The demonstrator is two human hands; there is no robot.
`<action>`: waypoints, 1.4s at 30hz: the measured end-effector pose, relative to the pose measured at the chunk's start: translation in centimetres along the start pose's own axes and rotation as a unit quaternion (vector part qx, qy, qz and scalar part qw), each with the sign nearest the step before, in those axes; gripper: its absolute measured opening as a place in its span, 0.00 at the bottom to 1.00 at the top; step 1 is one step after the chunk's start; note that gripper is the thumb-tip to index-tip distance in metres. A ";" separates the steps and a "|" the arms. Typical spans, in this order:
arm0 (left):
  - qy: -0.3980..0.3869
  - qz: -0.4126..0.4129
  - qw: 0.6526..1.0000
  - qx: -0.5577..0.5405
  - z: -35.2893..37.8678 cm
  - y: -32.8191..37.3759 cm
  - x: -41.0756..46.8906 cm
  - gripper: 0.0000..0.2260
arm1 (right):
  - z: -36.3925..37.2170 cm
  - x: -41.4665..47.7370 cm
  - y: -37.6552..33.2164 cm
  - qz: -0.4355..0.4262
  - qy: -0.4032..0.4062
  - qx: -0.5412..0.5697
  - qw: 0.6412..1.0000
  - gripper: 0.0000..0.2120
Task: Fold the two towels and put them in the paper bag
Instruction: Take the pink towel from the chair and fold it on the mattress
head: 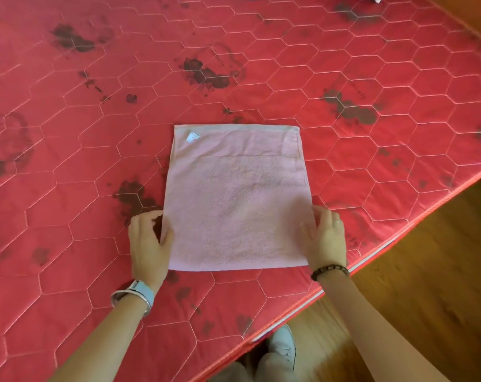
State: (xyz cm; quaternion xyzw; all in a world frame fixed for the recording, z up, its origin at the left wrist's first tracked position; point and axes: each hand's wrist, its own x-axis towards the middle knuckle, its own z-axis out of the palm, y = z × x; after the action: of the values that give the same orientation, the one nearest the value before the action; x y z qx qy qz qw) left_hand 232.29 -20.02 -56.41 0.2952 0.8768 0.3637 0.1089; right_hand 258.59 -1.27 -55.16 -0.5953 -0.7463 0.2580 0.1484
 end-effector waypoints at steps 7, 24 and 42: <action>-0.133 0.197 0.970 0.048 7.4 3.5 -1.3 0.21 | 6.4 -0.6 -4.3 -0.268 -0.056 -0.092 0.957 0.24; -0.120 0.150 0.954 0.228 3.4 -2.4 -0.7 0.29 | 4.7 -0.6 1.1 -0.129 -0.057 -0.209 0.968 0.35; -0.154 0.310 0.899 0.269 12.0 6.1 2.7 0.25 | 8.5 3.9 -3.8 -0.273 -0.119 -0.191 0.936 0.27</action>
State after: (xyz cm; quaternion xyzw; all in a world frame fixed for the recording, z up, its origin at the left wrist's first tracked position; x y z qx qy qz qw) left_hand 237.65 -8.05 -60.64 0.6222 0.7778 0.0792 0.0408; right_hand 250.06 0.08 -60.40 -0.3511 -0.9274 0.1292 0.0072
